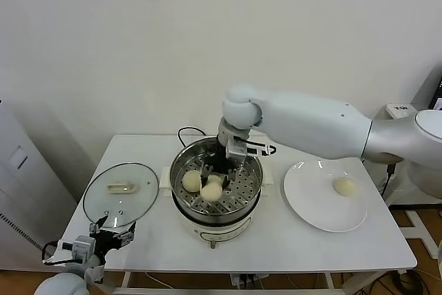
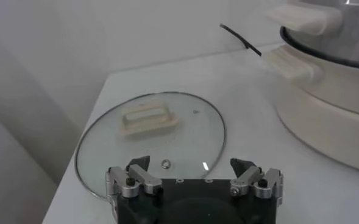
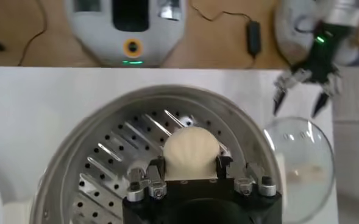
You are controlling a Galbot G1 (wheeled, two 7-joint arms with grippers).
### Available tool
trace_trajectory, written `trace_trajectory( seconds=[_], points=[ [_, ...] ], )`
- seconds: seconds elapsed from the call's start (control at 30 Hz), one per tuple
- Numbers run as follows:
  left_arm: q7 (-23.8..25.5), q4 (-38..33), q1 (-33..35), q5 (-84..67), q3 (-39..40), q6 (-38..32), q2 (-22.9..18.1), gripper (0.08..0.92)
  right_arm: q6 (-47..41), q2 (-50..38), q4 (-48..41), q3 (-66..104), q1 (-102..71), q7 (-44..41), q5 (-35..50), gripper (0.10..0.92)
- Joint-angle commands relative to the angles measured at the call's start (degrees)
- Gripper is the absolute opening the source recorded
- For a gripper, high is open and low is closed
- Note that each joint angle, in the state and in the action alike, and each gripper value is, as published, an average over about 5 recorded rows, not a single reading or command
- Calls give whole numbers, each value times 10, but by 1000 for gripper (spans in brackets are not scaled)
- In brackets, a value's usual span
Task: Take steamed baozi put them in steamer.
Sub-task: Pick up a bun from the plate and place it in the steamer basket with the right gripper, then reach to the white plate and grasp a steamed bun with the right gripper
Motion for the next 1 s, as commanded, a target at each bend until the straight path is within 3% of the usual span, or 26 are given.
trace_trajectory(
  seconds=[0.03,0.43,0.8,1.0],
  points=[
    [0,0,1,0,-1,-1,1,823,34,-2,30,-1,-30,-2,-64,518],
    [0,2,0,-1,-2,-1,2,823,43,-3,26,17,-63,2,-105,535],
    [0,2,2,-1,-4,-2,2,823,13,-12,4,53,-36,7,-80,804],
    [0,-3,2,-1,-5,-1,3,823,-50,-50,-98,108,5,-13,-40,822]
  ],
)
